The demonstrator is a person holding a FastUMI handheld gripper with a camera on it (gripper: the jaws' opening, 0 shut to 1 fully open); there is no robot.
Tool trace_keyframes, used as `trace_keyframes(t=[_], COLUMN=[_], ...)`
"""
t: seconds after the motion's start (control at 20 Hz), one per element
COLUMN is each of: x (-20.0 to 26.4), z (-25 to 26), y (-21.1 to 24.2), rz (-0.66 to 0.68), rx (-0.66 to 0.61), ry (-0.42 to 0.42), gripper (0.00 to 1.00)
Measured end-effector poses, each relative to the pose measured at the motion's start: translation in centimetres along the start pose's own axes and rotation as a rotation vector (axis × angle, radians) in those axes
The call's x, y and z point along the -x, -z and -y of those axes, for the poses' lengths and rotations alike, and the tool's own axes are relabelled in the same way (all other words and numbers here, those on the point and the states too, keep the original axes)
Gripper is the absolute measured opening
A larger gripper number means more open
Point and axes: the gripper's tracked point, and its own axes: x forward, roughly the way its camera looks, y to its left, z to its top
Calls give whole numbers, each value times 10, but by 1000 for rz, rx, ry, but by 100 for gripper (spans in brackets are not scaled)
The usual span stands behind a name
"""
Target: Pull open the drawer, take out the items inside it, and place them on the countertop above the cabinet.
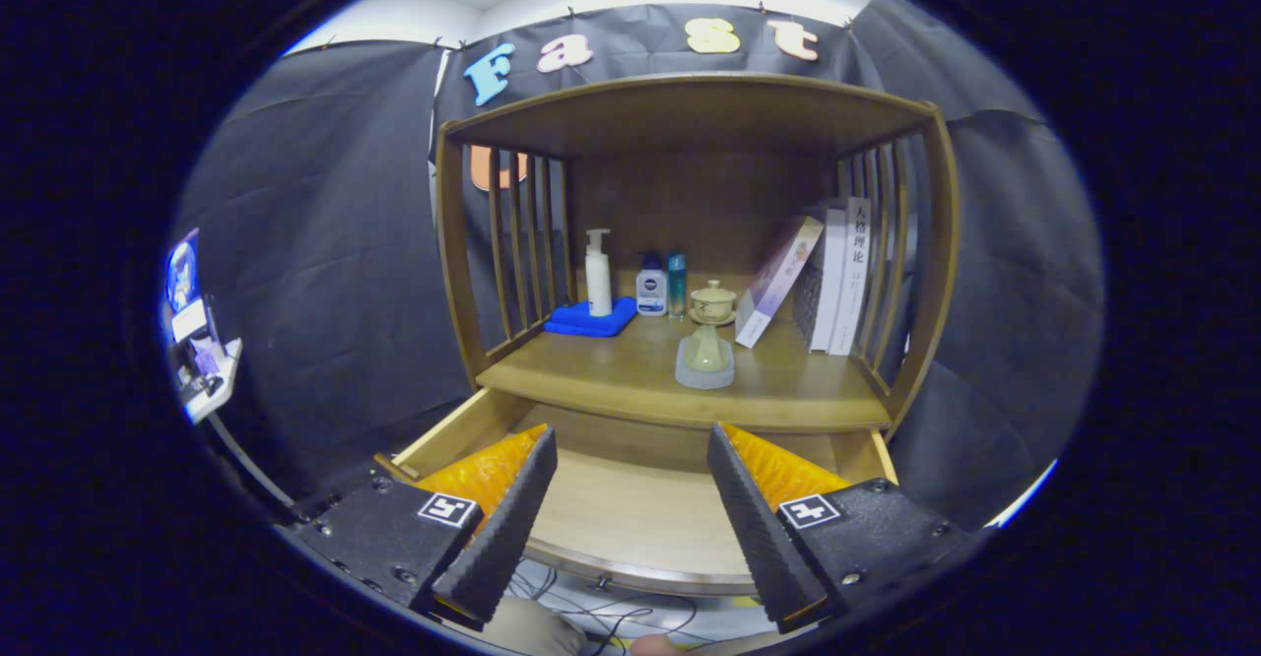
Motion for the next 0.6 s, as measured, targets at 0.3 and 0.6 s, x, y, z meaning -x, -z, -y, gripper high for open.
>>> trace_keyframes(t=[0.3, 0.6], x=[15, 9], z=[-25, -19], y=[65, 121], rz=[53, 64], rx=[5, 20], ry=[-1, 60], gripper=[98, 98])
